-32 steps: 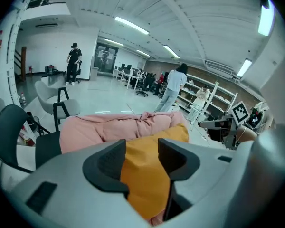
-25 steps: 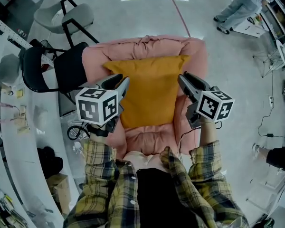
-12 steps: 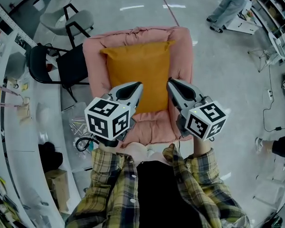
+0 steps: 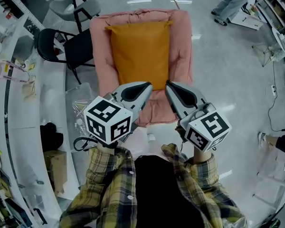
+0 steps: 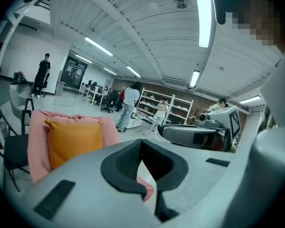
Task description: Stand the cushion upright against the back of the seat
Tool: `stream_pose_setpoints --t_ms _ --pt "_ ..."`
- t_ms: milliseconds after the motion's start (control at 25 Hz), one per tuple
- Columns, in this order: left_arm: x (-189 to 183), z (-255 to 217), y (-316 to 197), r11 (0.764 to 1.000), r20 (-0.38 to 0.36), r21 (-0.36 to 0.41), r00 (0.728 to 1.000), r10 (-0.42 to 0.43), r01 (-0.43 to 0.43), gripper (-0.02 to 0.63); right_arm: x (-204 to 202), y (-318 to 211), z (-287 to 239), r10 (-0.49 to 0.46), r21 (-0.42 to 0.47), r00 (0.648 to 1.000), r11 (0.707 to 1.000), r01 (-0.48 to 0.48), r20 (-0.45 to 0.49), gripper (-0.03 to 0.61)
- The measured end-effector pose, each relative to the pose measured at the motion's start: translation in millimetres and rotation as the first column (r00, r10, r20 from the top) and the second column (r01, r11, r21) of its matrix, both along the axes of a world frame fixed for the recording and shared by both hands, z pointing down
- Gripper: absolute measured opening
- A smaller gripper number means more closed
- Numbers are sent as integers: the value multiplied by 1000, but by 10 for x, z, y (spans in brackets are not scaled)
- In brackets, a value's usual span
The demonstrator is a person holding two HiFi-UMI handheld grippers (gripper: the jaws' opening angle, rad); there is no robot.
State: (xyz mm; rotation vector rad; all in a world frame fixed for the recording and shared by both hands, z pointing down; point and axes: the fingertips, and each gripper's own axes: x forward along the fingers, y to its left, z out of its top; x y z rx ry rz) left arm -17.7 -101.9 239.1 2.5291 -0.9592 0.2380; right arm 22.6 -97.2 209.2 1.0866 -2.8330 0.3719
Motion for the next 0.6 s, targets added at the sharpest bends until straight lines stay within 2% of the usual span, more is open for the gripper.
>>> stream_pose_setpoints --t_ms 80,200,600 --pt "-12 42 135 1000 5 -16 1000 14 -14 5 -45 149 46 -6 -5 1000 1000 6 -2 28" --pt "-53 39 295 999 -28 -23 999 25 -26 5 -115 317 98 -5 -20 1000 1000 5 -8 28" --pt "-217 -73 618 997 -62 13 995 82 -81 5 -291 598 96 24 -20 998 999 -25 -66 28"
